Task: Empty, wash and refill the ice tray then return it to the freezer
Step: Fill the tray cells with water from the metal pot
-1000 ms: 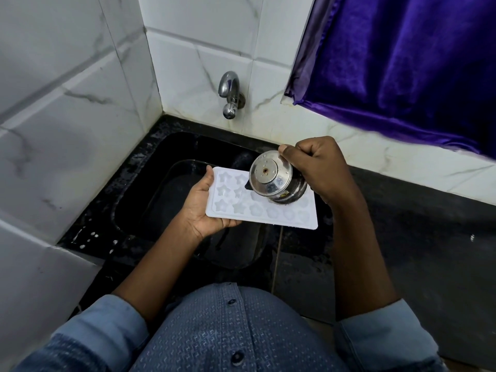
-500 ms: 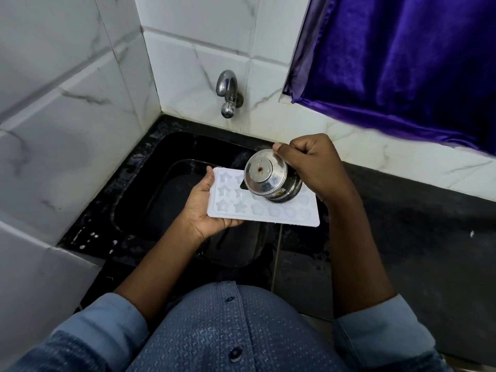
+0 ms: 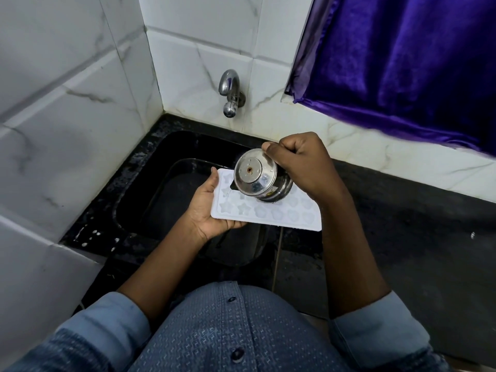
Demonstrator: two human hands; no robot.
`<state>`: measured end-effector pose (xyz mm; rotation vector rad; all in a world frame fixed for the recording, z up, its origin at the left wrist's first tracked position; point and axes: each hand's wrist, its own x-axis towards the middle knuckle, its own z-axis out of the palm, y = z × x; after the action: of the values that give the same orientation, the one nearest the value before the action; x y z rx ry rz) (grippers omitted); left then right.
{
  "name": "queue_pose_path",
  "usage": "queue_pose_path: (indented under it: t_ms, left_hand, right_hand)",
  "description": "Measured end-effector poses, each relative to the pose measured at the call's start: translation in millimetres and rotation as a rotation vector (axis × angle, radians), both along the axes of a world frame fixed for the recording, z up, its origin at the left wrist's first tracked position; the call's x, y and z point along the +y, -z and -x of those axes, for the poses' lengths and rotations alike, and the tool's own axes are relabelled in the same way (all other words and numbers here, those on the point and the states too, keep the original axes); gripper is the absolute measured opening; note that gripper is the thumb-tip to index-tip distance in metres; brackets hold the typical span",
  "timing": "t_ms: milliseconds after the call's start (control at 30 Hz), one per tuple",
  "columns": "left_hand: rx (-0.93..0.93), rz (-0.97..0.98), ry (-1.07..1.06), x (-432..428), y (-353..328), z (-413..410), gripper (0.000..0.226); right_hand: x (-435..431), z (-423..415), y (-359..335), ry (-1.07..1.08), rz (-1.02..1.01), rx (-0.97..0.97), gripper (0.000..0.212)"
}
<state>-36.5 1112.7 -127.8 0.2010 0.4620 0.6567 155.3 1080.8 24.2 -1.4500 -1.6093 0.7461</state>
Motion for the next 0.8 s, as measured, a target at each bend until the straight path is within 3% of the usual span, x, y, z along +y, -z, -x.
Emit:
queue_pose_path:
  t_ms: [800]
  left_hand:
    - [0.004, 0.005, 0.009, 0.2, -0.1, 1.4, 0.091]
  right_hand:
    - [0.7, 2.4, 3.2, 0.013, -0.001, 0.055, 0.057]
